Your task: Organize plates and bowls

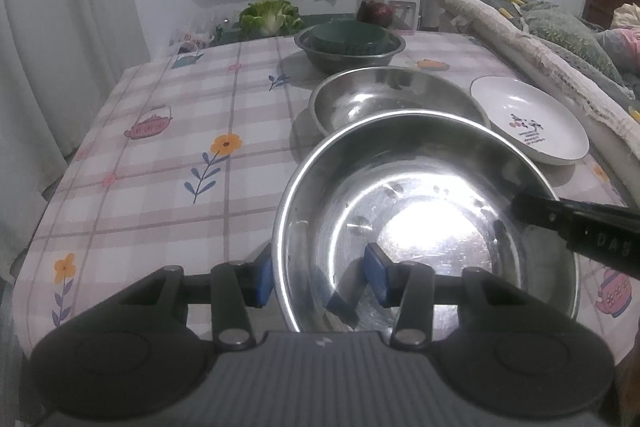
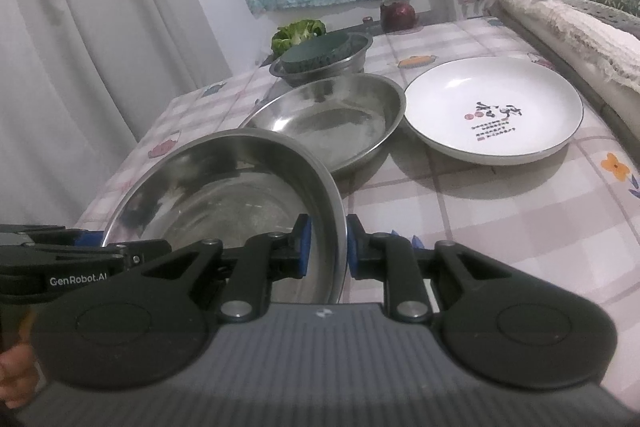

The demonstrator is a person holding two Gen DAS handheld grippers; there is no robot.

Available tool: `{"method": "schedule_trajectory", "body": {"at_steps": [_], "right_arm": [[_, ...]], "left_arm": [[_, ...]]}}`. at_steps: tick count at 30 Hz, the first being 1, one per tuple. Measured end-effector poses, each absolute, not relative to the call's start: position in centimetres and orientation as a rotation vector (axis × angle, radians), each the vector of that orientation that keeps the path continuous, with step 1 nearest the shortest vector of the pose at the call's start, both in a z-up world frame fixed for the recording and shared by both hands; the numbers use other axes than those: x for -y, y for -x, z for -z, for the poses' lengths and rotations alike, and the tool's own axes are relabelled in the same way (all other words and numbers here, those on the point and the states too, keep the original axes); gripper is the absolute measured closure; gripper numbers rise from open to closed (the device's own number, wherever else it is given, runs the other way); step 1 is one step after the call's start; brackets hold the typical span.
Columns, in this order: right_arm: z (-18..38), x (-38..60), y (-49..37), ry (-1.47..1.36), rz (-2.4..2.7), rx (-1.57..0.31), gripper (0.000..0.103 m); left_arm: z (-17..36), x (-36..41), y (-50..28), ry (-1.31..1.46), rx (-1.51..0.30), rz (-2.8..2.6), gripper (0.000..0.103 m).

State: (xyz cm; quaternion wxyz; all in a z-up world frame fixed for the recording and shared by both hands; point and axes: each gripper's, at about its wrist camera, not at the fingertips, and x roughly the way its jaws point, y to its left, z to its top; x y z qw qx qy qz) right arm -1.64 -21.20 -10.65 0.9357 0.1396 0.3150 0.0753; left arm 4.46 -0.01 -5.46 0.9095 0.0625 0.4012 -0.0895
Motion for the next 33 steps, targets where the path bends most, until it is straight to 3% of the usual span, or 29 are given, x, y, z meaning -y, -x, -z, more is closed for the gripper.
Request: {"method": "schedule_trajectory", "body": {"at_steps": [9,15,18,20,21,23,24,33], "right_arm": [[11.6,21.4,1.4,-0.282,-0.144,-0.679,0.081],[12.8,21.2,1.3,-0.282,-0.152,-0.711,0.073],[13.5,21.2,1.2,-0.302,-0.171,-0.730,0.060],[13.8,21.3,1.2,-0.320,-0.180,-0.727,0.042],[13.8,21.4,1.3,-0.326,-0.190,-0.722,0.036],[13.9,21.4,1.2,-0.341,-0.208,-0.717,0.005],[14.0,21.5,1.1,-0.353,-0.216,-0.716,0.001],[14.4,21.9,1.4,-0.349,-0.248,-0.670,0.001]], "left_arm": [[7.1,0.1,-4.2,-0.119,-0.876,0.206,0.056],[8.3,-0.4,-3.8,-0.095,-0.923,0.236,0.056],[8.7,-0.6,-3.5,-0.086,-0.924,0.247,0.054],[8.9,-0.5,-3.4,-0.092,-0.921,0.257,0.051],[9.1,-0.5,-3.3,-0.091,-0.922,0.263,0.047],[9.2,-0.4,-3.2,-0.089,-0.914,0.272,0.042],[9.3,-0.3,-3.1,-0.092,-0.910,0.277,0.038],[10.0,-0.2,-2.7,-0.058,-0.902,0.327,0.000]]}}
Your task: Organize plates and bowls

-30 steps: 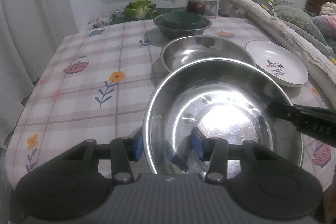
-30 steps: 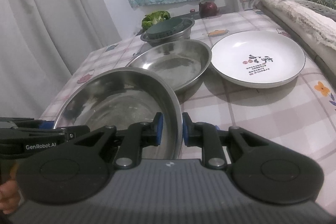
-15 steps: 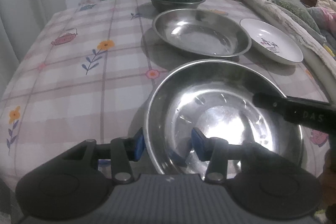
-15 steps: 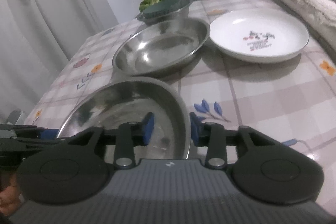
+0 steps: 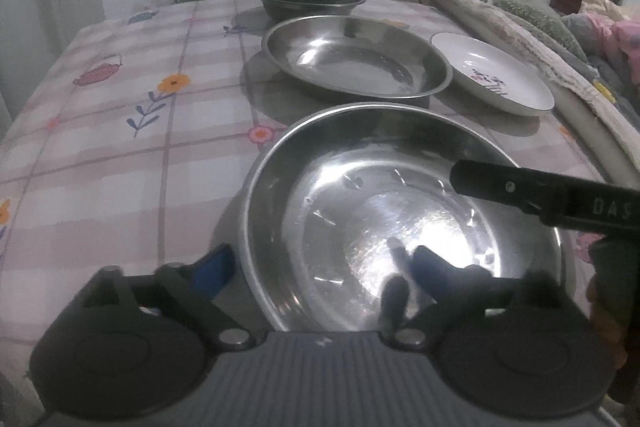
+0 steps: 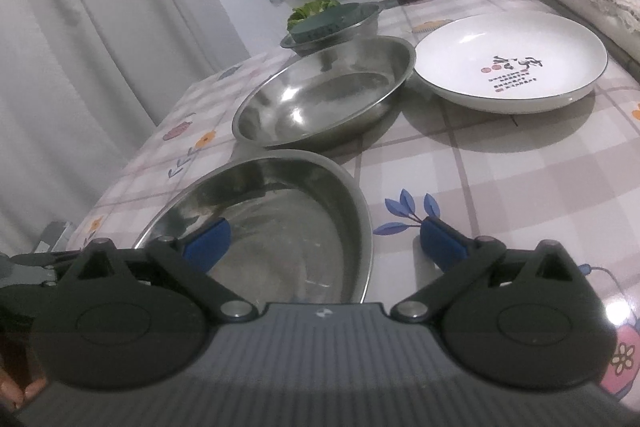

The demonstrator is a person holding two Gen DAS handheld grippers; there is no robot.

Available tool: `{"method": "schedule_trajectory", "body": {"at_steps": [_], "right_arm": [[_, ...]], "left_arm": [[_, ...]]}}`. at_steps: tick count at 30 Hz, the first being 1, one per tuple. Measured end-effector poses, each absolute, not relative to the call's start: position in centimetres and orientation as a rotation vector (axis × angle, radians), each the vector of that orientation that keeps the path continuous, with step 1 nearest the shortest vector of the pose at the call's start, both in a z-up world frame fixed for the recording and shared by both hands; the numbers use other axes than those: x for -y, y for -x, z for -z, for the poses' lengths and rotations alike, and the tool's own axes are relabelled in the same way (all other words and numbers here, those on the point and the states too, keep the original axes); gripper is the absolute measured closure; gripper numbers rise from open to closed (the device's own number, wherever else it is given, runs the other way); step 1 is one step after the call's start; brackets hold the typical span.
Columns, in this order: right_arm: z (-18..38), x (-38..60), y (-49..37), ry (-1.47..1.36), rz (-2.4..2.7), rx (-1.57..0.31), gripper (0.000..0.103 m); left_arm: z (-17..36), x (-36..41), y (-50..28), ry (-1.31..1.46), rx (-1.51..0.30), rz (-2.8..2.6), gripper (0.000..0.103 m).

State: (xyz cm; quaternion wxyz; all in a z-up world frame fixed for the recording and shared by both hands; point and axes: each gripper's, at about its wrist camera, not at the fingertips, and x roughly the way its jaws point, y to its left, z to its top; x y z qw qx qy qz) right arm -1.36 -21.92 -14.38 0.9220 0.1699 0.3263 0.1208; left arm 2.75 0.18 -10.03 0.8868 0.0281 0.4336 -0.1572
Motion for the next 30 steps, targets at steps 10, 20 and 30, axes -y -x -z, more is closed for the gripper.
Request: {"method": "schedule_trajectory", "body": {"at_steps": [10,20,30], "right_arm": [[14.5,23.6,1.0,-0.427,-0.310,-0.675,0.001],[14.8,25.0,0.7,-0.536,-0.348,-0.684,0.001],[13.9,24.7,-0.7,-0.536,-0.319,-0.790,0.001]], "left_arm": [[10.1,-1.0,-2.7,-0.009,-0.883,0.359,0.000],[10.1,-0.3,-2.6,-0.068,-0.897,0.359,0.000],[10.0,-0.9,-2.9,-0.012,-0.901,0.357,0.000]]}}
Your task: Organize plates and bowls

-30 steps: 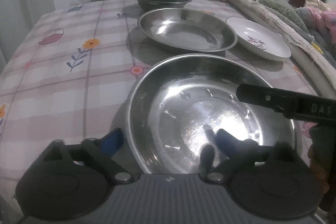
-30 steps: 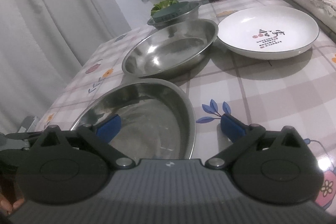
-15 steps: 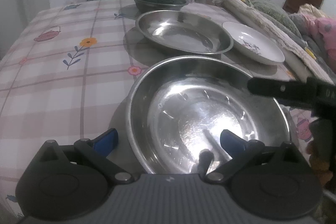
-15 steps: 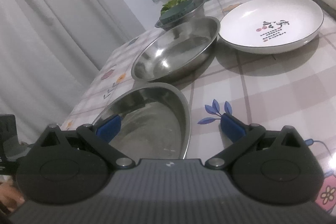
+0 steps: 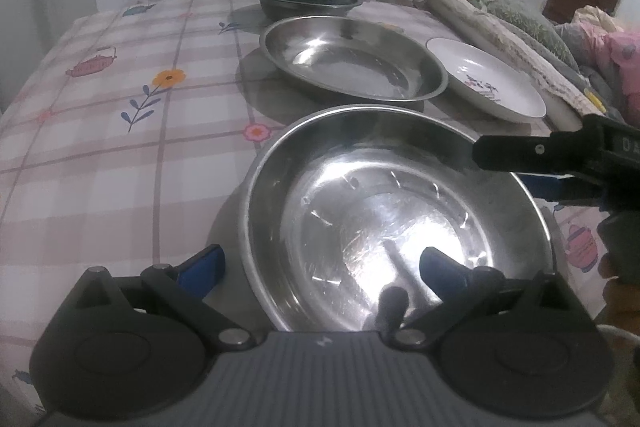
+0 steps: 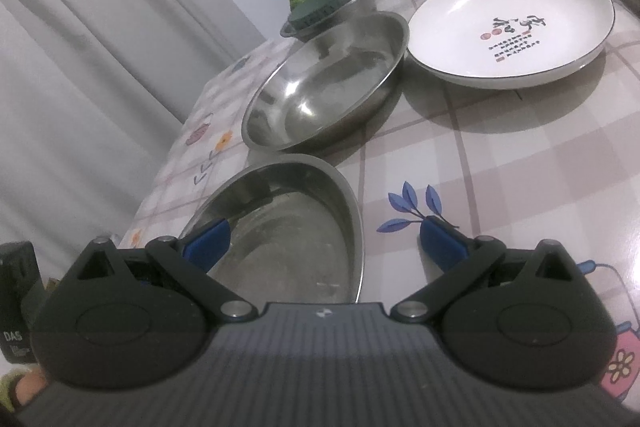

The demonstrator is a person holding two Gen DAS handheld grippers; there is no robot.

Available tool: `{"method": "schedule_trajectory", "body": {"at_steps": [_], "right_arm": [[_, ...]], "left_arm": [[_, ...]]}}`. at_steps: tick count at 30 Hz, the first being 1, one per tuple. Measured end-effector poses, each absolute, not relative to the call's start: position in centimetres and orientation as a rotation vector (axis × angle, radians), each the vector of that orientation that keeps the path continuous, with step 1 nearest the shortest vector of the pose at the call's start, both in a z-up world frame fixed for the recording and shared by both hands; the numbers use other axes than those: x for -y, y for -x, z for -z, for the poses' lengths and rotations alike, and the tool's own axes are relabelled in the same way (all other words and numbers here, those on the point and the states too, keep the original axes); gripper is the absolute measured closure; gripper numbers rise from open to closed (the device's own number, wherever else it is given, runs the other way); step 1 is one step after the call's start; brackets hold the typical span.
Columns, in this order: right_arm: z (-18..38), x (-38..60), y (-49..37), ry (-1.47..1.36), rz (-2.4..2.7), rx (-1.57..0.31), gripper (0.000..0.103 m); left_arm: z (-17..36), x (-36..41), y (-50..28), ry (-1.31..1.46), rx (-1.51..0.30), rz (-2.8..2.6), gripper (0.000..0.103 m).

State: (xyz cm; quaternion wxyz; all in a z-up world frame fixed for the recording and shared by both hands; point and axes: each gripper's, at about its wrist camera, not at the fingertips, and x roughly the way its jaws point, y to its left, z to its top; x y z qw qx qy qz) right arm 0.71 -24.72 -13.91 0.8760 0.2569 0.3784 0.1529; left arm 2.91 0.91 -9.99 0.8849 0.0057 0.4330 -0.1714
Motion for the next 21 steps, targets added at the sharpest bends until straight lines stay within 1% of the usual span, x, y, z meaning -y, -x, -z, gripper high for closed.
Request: {"method": "schedule_trajectory", "body": {"at_steps": [7,15,21], "right_arm": [[13.9,25.3,-1.1,-0.570,-0.334,-0.813,0.001],[14.6,26.9,-0.8,-0.711,-0.339,-0.778,0.001],[14.3,26.3,-0.6,-0.673,-0.320,-0.793,0.001]], "left_arm": [[9.9,-1.6,-3.0,0.047,-0.894,0.361,0.000],[10.0,-2.0,-3.0,0.069,-0.881,0.388,0.000],[10.0,-1.9,-2.9,0.055,-0.870,0.394,0.000]]}}
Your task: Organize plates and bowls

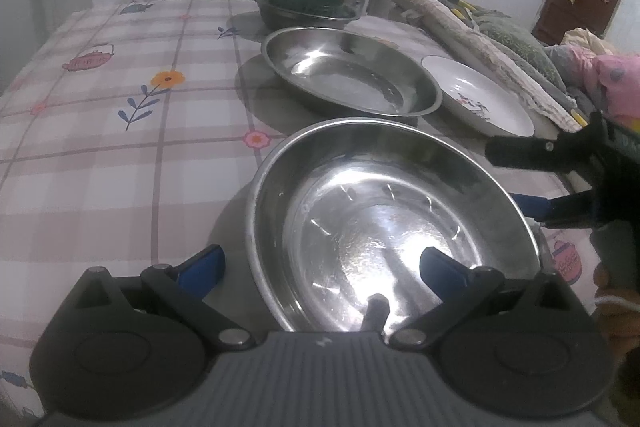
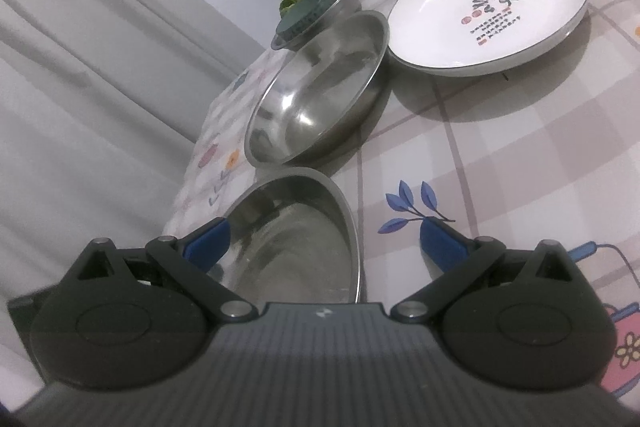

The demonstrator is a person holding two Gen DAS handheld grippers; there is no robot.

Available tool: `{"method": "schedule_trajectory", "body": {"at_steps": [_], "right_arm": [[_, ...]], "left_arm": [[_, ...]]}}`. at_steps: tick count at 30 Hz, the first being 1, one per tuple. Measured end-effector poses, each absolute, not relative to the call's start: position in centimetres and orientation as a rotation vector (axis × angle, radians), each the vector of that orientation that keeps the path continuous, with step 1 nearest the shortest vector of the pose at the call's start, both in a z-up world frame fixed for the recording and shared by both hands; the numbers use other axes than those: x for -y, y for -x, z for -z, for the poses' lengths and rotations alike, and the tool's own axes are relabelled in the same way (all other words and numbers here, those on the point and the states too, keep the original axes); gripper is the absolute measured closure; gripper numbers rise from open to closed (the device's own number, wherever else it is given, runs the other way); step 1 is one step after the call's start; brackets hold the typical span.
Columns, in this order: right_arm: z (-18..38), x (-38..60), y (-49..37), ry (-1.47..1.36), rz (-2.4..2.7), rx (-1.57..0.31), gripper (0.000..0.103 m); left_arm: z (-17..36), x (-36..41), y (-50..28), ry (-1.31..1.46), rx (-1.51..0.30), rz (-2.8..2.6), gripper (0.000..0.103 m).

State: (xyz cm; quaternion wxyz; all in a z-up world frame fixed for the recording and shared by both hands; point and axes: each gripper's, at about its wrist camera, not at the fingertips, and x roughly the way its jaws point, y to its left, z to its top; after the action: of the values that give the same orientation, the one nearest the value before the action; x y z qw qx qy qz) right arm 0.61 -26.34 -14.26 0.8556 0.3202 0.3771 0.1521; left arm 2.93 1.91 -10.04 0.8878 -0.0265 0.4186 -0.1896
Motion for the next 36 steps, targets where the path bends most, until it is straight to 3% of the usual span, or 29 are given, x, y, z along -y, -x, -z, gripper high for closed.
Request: {"method": "schedule_trajectory", "body": {"at_steps": [4,7,13,29,36], "right_arm": [[13.9,25.2,0.2,-0.558,-0.306,-0.776,0.001],[13.7,24.3,0.8,-0.469,-0.295,-0.766,0.003],[13.6,23.2,1.4,-0.367,-0.271,-0.752,0.020],[13.6,21.5,3.0,-0.222,-0.270,-0.742,0.054],[13.4,20.9,3.4,-0.197,-0.267,-0.731,0.056]], "left_arm": [[10.1,-2.3,-2.7,0.093,-0.857,0.400,0.001],[10.0,-2.5,-2.4,0.093,-0.839,0.399,0.011],[9.9,-2.1,-1.9,0.024,-0.821,0.388,0.028],[9.9,-0.7,-0.5,-0.131,-0.798,0.352,0.047],[9.8,-0.5,-0.2,-0.127,-0.803,0.344,0.048]]}}
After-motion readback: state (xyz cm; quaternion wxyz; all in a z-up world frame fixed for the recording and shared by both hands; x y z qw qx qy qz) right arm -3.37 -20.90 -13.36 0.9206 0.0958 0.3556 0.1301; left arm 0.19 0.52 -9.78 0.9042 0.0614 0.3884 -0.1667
